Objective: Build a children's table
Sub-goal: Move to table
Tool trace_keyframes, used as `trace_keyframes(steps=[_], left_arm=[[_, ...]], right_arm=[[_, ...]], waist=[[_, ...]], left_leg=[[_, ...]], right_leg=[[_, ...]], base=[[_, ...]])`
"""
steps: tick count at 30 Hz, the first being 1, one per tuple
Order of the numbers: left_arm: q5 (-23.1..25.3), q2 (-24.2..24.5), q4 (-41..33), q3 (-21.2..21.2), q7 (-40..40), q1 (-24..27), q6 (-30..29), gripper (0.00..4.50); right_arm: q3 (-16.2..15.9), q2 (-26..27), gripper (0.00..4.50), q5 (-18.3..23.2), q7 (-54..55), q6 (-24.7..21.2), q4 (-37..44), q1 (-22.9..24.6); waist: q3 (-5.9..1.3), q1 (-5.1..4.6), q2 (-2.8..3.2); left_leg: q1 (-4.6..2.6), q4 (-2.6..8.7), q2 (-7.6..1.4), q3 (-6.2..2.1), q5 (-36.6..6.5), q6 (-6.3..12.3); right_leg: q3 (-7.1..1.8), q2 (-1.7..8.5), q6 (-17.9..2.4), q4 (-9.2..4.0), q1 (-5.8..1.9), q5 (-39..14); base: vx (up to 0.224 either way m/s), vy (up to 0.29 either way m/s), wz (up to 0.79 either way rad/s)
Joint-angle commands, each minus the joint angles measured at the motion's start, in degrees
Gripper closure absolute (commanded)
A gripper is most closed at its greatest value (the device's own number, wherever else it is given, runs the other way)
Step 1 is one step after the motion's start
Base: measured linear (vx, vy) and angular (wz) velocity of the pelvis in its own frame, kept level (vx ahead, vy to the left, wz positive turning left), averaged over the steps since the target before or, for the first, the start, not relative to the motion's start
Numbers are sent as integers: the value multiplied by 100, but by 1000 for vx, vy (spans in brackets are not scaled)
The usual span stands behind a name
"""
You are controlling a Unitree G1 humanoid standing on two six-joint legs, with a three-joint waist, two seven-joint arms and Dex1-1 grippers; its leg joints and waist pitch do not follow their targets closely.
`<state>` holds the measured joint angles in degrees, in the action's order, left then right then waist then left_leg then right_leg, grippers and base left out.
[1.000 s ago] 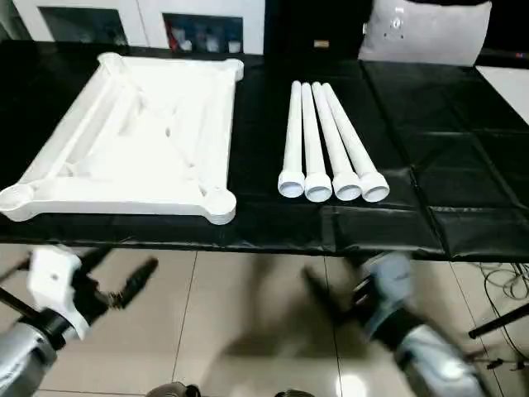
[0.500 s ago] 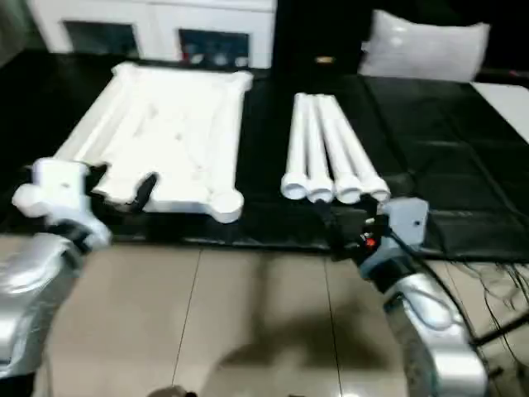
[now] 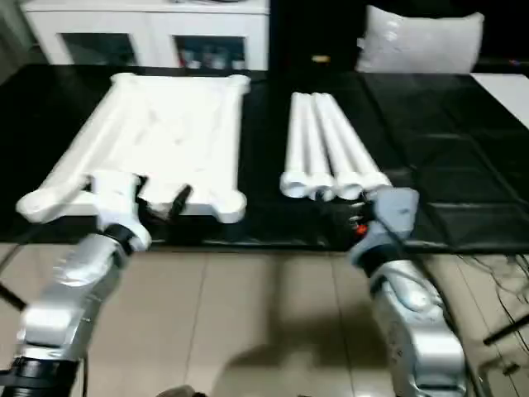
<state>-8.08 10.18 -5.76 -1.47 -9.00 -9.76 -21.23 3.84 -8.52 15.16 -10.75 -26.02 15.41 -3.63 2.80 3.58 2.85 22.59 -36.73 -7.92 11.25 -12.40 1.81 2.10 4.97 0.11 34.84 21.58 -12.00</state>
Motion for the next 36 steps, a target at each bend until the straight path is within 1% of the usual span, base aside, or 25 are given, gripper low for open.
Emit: trace_keyframes(steps=[1, 4, 5, 8, 9, 11, 14, 16, 18, 20, 21, 22, 23, 24, 25, 26, 27, 28, 29, 30, 31, 33, 34, 35, 36], left_arm=[[77, 1, 17, 43, 104, 22, -9, 7], [187, 37, 46, 20, 188, -4, -114, 7], [187, 37, 46, 20, 188, -4, -114, 7], [426, 165, 12, -219, 50, -222, -21, 7], [364, 120, -101, -235, 10, -307, -84, 7], [256, 32, -244, -226, -7, -405, -174, 7], [226, -71, -202, -230, 37, -404, -164, 7], [157, -117, -162, -200, 33, -351, -185, 7], [233, -100, -98, -213, 66, -307, -145, 7], [284, -74, -97, -170, 75, -294, -203, 7], [259, -75, -115, -133, 71, -294, -248, 7], [242, -64, -128, -99, 65, -292, -287, 7], [221, -83, -137, -13, 110, -274, -333, 7], [223, -84, -145, 15, 133, -261, -348, 7], [225, -83, -150, 29, 148, -252, -356, 7], [196, -69, -190, 35, 118, -219, -374, 7], [191, -71, -199, 37, 115, -213, -379, 7], [176, -74, -300, 43, 117, -142, -434, 7], [176, -74, -300, 43, 117, -142, -434, 7], [164, -68, -371, 44, 107, -98, -469, 7], [149, -63, -421, 46, 93, -71, -494, 7], [136, -57, -482, 59, 73, -52, -545, 7], [138, -58, -499, 73, 63, -50, -559, 7], [133, -52, -508, 92, 51, -39, -563, 7], [122, -55, -552, 106, 56, -17, -593, 7]], right_arm=[[16, 54, 0, -141, 188, 79, -224, -150], [101, 127, 0, -144, 357, 29, -399, -279], [101, 127, 0, -144, 357, 29, -399, -279], [209, 131, 0, -15, 298, -85, -698, -532], [231, 158, 0, 65, 269, -142, -678, -576], [231, 197, 0, 143, 238, -190, -597, -624], [192, 215, 0, 127, 269, -215, -482, -614], [185, 279, 0, 252, 259, -260, -325, -560], [32, 207, 0, 152, 129, -201, -340, -480], [-141, 127, 0, -73, 116, -175, -445, -429], [-167, 136, 0, -59, 104, -191, -425, -428], [-198, 148, 0, -27, 77, -217, -385, -423], [-268, 130, 0, -5, 17, -267, -306, -411], [-297, 120, 0, -9, 11, -295, -276, -403], [-313, 114, 0, -13, 12, -315, -258, -398], [-367, 89, 0, -3, -43, -344, -232, -367], [-375, 84, 0, -7, -50, -347, -227, -362], [-431, 51, 0, -35, -99, -347, -187, -301], [-431, 51, 0, -35, -99, -347, -187, -301], [-464, 25, 0, -39, -150, -323, -158, -263], [-489, 0, 0, -48, -190, -297, -135, -242], [-453, 31, 0, -2, -168, -315, -99, -217], [-439, 39, 0, 16, -157, -317, -85, -220], [-457, 34, 0, 4, -157, -301, -75, -224], [-499, -14, 0, -35, -182, -299, -47, -226]], waist=[[-353, -73, 36], [-328, -104, 38], [-330, -165, 103], [-296, -292, 103], [-299, -288, 117], [-302, -285, 152], [-281, -311, -51], [-270, -287, 15], [-176, -397, 10], [-66, -524, 146], [-62, -392, 285], [44, -189, 175], [-366, -350, -160], [-402, -447, -364], [-154, -395, -167], [-7, -486, -142], [-86, -493, -140], [-217, -350, 42], [-295, -428, 137], [-445, -840, 575], [-512, -839, 433], [-374, -702, 384], [-395, -685, 280], [-374, -674, 234], [-323, -572, -15]], left_leg=[[-231, 500, -399, -160, -333, 1381], [-246, 607, -382, -194, -708, 1281], [-303, 729, -374, -240, -979, 1006], [-242, 1082, -431, -327, -2478, -562], [-243, 1174, -408, -351, -3150, -1408], [-272, 1168, -335, -328, -3711, -1894], [-352, 873, -321, -398, -3779, -1313], [-389, 814, -327, -450, -3701, -990], [-460, 865, -331, -509, -4499, -940], [-513, 1102, -360, -450, -5355, -1005], [-21, 1665, -470, -221, -6010, -1148], [629, 1936, -228, -90, -6258, -1137], [-50, 778, 58, -41, -3143, -517], [-424, -473, 154, -456, -1745, -222], [252, -830, 210, -637, -491, 214], [402, -1004, 124, -697, -482, 149], [451, -964, -22, -791, -773, -86], [207, -372, -196, -737, -1052, 112], [169, -64, -239, -760, -848, 306], [-996, 344, -511, -1377, 213, 837], [-1195, 265, -728, -1703, 2156, 1370], [-888, 365, -847, -1402, 3436, 1271], [-837, 442, -820, -1183, 3079, 1241], [-794, 496, -761, -1122, 2687, 1339], [-706, 522, -434, -873, 1275, 1376]], right_leg=[[-211, 435, -1286, -458, -51, -986], [-155, 412, -1106, -461, -43, -1069], [-2, 201, -974, -350, -12, -1060], [162, 10, -497, -60, -3, -736], [155, 38, -302, -51, 16, -626], [103, 124, -179, -145, 40, -820], [-142, 417, -146, -524, 112, -1955], [-220, 507, -51, -622, 92, -2621], [-42, 329, 105, -717, 27, -3380], [308, 47, 118, -669, -103, -3386], [492, -107, -129, 506, -721, -1829], [612, -190, -28, 880, -1139, -1277], [-47, 494, 141, 134, -686, -4108], [-183, 1084, -67, -822, -217, -5259], [-488, 1336, -182, -1135, -605, -6072], [-357, 1430, -240, -1123, -649, -6270], [-98, 1385, -604, -929, -909, -5713], [177, 990, -1072, -746, -988, -4127], [416, 658, -1145, -598, -1071, -3189], [580, -216, -635, 282, -187, -1607], [389, -216, 78, 687, 90, -1254], [176, -15, 616, 869, 308, -691], [100, 47, 617, 794, 337, -262], [53, 81, 539, 719, 340, -61], [-100, 154, 166, 219, 261, 457]], base=[[-24, 151, 7], [-35, 158, 7], [-44, 146, 4], [-57, 137, 3], [-72, 69, 0], [-71, 51, 2], [-37, -3, 4], [0, 0, 0], [0, 0, 0], [-8, -26, -2], [-78, -47, 4], [-78, -47, 4], [-28, -70, 30], [91, -142, 52], [91, -142, 52], [138, -80, 42], [137, 18, 42], [137, 18, 42], [106, 54, 61], [121, 66, 41], [121, 66, 41], [133, 45, 12], [127, 37, 12], [108, 1, 10], [112, -53, 5]])
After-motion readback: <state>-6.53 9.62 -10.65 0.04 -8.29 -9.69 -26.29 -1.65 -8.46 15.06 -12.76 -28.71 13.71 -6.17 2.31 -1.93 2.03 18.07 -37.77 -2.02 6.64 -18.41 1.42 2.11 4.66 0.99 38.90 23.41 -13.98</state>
